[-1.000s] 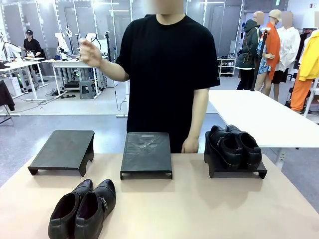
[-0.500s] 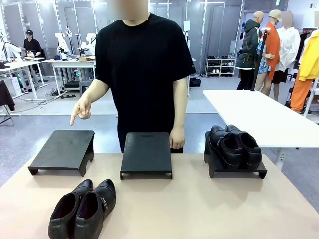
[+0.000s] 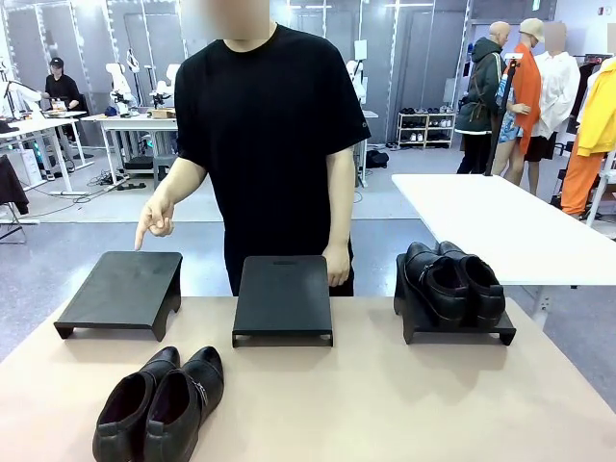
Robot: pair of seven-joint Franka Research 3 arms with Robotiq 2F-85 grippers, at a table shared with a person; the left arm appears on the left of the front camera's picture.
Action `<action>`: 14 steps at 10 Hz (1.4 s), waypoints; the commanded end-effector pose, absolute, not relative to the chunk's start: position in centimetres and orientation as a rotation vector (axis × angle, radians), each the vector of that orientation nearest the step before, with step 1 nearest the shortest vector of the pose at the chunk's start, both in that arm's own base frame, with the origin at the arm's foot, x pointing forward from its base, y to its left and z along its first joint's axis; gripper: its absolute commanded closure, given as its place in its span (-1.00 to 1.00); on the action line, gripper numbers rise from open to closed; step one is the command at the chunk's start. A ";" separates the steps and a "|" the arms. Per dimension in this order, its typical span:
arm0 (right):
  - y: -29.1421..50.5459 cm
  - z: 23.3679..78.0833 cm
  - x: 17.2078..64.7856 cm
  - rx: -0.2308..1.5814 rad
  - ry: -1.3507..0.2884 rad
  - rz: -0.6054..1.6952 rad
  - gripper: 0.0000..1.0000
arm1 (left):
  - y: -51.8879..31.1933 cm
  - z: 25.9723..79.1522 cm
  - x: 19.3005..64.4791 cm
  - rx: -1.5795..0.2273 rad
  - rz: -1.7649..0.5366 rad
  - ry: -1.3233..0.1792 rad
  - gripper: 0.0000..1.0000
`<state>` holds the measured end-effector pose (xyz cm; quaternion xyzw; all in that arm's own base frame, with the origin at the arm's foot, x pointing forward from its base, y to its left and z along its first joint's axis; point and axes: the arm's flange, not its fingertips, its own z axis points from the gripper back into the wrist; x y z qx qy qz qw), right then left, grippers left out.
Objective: Place the shoes on the stand as instructed by the person.
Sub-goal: Pick up another pair of Shoes and place it on the Shoes Stand indicated by the person.
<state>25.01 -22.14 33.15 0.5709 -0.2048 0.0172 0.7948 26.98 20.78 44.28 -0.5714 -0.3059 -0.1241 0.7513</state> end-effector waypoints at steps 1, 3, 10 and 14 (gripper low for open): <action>-22.0 33.5 24.7 1.227 -0.426 0.032 -0.78 | 19.7 44.8 27.5 -1.215 -0.296 -0.606 -1.00; -22.0 33.5 24.7 1.227 -0.426 0.032 -0.78 | 15.9 47.8 28.7 -1.160 -0.260 -0.519 -1.00; -22.0 33.5 24.7 1.227 -0.426 0.032 -0.78 | -3.1 52.7 31.8 -0.750 -0.259 -0.066 -1.00; -22.0 33.5 24.7 1.227 -0.426 0.032 -0.78 | -8.4 48.3 33.3 -0.444 -0.188 -0.065 -1.00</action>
